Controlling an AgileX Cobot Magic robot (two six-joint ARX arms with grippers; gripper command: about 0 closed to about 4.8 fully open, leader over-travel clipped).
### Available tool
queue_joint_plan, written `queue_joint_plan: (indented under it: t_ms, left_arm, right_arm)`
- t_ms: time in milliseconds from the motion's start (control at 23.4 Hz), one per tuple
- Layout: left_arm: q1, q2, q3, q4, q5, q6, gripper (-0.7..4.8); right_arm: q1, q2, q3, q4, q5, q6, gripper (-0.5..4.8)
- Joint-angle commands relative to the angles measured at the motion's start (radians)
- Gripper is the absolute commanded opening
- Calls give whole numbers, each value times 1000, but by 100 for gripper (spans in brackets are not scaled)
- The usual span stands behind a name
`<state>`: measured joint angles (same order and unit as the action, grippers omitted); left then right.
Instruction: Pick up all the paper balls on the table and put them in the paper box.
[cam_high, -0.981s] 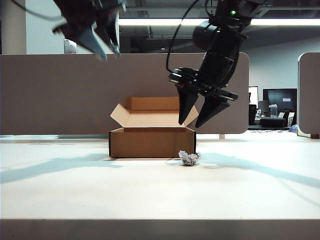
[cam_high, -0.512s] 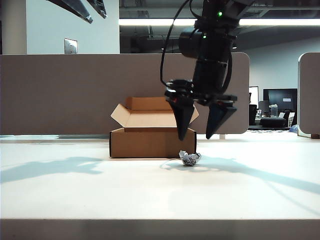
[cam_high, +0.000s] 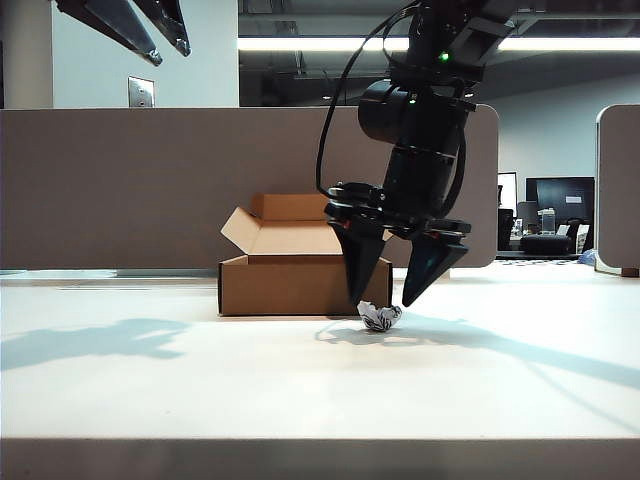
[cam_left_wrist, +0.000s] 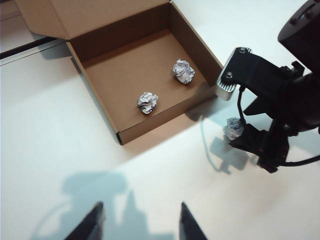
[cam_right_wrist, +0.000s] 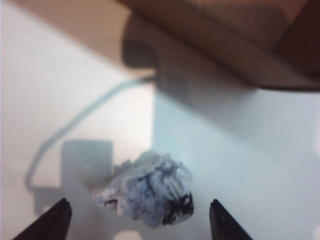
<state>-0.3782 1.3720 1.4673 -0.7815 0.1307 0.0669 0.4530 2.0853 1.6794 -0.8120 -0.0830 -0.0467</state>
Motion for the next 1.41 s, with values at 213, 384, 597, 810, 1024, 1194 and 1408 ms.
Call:
queue_joint_plan:
  t_ms: [213,384,597,810,1024,1194,1408]
  left_arm:
    - [-2,-8,-7,11,0,4,183]
    - [-2,-8,-7,11,0,4,183]
    - [-2,-8,-7,11,0,4,183]
    - [-2,-7,-7,12,0,4,183]
    - [-2,-7,-7,13,0,5,183]
    - [-2,-7,-7,18,1,4,183]
    - [-2,-7,-7,30,1,3,183]
  right_arm:
    - [2,16,2,28,-5,21,382]
    - [2,43,2,24,-2,21,379]
    - [2,55,2,27,6,21,244]
    - [2,54,2,28,6,21,165]
    - [1,29,73,12,6,12,165]
    - [2,8,224,34,6,13,165]
    - [1,11,301,203,15,37,166]
